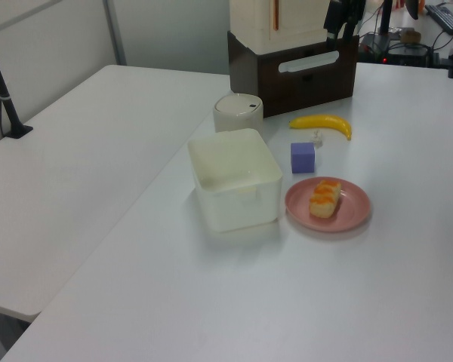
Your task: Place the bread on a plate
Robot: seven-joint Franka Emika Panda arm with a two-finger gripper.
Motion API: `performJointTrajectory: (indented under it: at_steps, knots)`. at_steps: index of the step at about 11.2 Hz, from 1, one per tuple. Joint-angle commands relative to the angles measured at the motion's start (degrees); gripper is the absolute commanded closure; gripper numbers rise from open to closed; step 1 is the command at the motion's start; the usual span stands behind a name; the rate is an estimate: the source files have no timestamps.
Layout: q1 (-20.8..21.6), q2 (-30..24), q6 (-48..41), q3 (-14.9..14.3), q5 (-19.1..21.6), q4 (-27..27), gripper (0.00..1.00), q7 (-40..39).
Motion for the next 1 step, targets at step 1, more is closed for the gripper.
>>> performJointTrajectory:
  at_steps: [1]
  knots:
    - [0.75, -1.02, 0.8, -0.59, 0.85, -1.68, 0.0, 1.08]
